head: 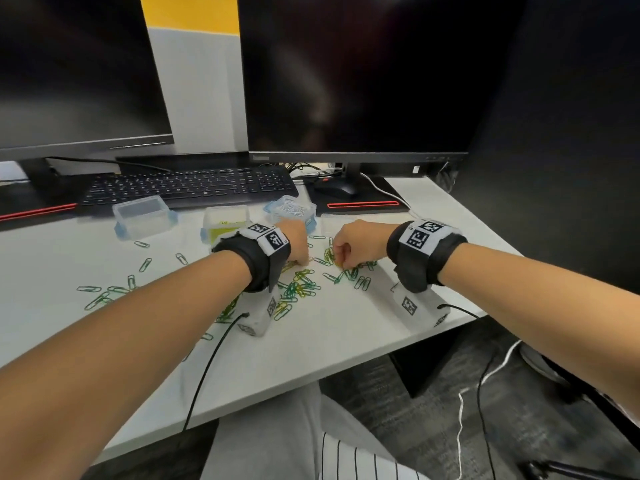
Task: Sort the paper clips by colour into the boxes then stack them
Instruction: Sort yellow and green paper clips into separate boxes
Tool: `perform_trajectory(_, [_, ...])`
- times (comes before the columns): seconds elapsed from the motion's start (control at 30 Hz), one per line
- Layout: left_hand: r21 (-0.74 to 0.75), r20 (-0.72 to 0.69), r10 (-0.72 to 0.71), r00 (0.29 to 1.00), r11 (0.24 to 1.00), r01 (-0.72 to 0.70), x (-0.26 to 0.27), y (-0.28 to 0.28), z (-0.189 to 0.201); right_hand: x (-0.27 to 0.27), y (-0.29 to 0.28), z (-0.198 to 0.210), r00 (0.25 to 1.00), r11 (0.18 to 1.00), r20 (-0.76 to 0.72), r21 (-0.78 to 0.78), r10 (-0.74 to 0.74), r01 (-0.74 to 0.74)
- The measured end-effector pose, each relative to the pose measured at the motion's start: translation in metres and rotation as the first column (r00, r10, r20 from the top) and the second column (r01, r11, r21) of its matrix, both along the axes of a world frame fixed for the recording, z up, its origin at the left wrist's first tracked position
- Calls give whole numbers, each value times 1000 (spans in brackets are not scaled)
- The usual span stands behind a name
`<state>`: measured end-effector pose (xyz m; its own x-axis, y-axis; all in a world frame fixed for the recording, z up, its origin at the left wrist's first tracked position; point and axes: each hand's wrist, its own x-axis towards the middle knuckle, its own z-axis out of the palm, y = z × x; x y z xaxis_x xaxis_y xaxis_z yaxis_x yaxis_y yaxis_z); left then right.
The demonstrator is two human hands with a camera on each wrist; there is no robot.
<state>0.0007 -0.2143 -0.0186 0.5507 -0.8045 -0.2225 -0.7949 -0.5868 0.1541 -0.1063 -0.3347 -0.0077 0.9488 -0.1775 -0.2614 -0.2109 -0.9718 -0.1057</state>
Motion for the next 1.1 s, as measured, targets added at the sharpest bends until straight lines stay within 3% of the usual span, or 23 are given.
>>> perform_trajectory(0.07, [-27,-75,3,997,1000,-5,0,0,1,1,-4,-1,1000,999,-20,29,-13,14])
perform_trajectory(0.13, [-139,-181,22,983,989,-47,1,2,6,1,-12,1,993,952,11,285,-121,112])
perform_trajectory(0.17, [-221,-240,36,970,971,-91,2,5,9,0,-17,3,975,843,46,512,-217,164])
perform_trajectory(0.23, [-387,-430,49,901,892,-233,5,12,15,-6,-29,6,900,448,11,870,-436,206])
perform_trajectory(0.3, [-404,-706,22,708,809,-428,3,16,19,-10,-38,5,835,133,-118,966,-538,222])
perform_trajectory(0.33, [-369,-813,-9,582,780,-505,0,17,21,-10,-40,4,819,60,-177,967,-545,249])
perform_trajectory(0.37, [-329,-873,-19,488,762,-558,-3,18,22,-8,-41,3,817,75,-210,953,-537,294])
perform_trajectory(0.4, [-294,-902,-11,431,746,-597,-5,17,22,-4,-37,2,836,192,-195,923,-513,333])
perform_trajectory(0.43, [-280,-915,-5,403,728,-626,-5,17,21,0,-32,2,878,414,-127,845,-461,340])
perform_trajectory(0.5, [-244,-938,6,348,703,-669,-1,17,21,12,-22,2,973,868,23,458,-228,192])
perform_trajectory(0.53, [-242,-921,32,388,733,-635,2,19,22,18,-15,2,993,961,47,262,-107,91])
perform_trajectory(0.6, [-251,-714,93,694,892,-377,9,25,24,26,-9,2,999,995,24,100,-27,25])
perform_trajectory(0.63, [-183,-496,68,866,966,-181,12,29,24,30,-9,0,1000,997,7,78,-11,10])
perform_trajectory(0.67, [-85,-289,-8,957,996,-17,15,32,23,33,-8,-2,1000,998,-12,65,9,-8])
perform_trajectory(0.73, [67,-119,-115,986,990,124,17,37,18,40,-9,-4,997,999,-63,18,52,-51])
perform_trajectory(0.83, [38,-109,-164,980,985,169,18,39,11,42,-12,2,999,993,-35,119,3,1])
perform_trajectory(0.87, [31,-109,-173,979,984,177,18,38,10,39,-15,4,996,953,-12,290,-92,92])
perform_trajectory(0.9, [27,-108,-182,977,982,186,19,38,9,35,-18,6,979,814,-34,551,-201,186])
perform_trajectory(0.97, [16,-122,-187,975,982,190,20,39,11,22,-28,8,935,248,-156,938,-318,241])
perform_trajectory(1.0, [5,-146,-188,971,982,191,21,39,11,15,-33,8,923,17,-201,976,-327,218])
perform_trajectory(1.03, [-16,-174,-186,967,982,186,24,39,11,8,-38,7,916,-134,-227,972,-331,193])
perform_trajectory(1.07, [-60,-206,-177,962,984,168,24,40,11,2,-42,5,908,-202,-236,964,-346,173])
perform_trajectory(1.1, [-135,-268,-153,951,983,120,26,40,10,-3,-45,3,896,-204,-240,964,-374,173])
